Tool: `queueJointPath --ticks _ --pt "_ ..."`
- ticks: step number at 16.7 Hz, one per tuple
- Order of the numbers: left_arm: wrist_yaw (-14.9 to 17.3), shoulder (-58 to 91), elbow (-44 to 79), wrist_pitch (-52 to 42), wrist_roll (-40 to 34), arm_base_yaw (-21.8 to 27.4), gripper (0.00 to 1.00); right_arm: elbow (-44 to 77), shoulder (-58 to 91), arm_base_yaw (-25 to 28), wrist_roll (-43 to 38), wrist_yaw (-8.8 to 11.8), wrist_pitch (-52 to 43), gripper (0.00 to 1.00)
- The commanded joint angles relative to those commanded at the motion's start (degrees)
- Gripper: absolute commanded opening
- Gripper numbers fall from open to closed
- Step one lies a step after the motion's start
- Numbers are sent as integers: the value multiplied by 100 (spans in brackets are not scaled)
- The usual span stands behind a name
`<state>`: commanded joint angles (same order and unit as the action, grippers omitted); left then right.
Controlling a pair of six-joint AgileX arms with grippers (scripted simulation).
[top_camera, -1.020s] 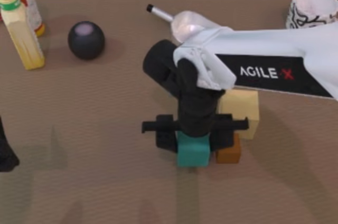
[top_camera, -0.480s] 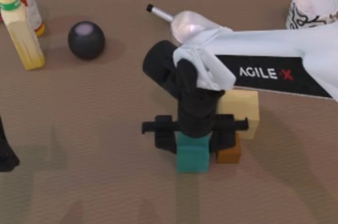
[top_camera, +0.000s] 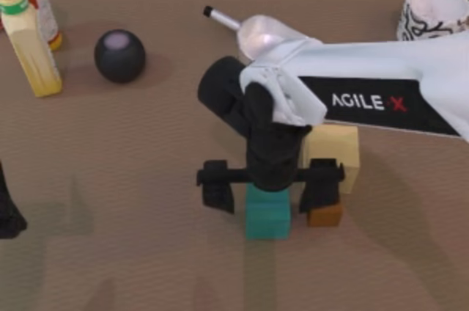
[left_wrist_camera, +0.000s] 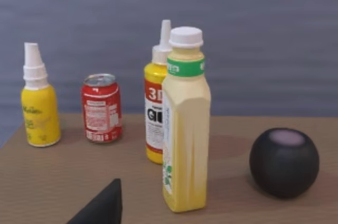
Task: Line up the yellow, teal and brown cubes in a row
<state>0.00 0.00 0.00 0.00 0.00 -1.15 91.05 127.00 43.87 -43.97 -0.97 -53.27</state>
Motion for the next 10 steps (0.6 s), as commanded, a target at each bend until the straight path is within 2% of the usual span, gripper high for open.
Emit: queueJointPath --ticks 5,10 --pt "0 0 0 0 0 0 100 87 -30 5 3 0 -100 100" --pt "0 0 0 0 0 0 100 731 -331 42 -9 6 -1118 100"
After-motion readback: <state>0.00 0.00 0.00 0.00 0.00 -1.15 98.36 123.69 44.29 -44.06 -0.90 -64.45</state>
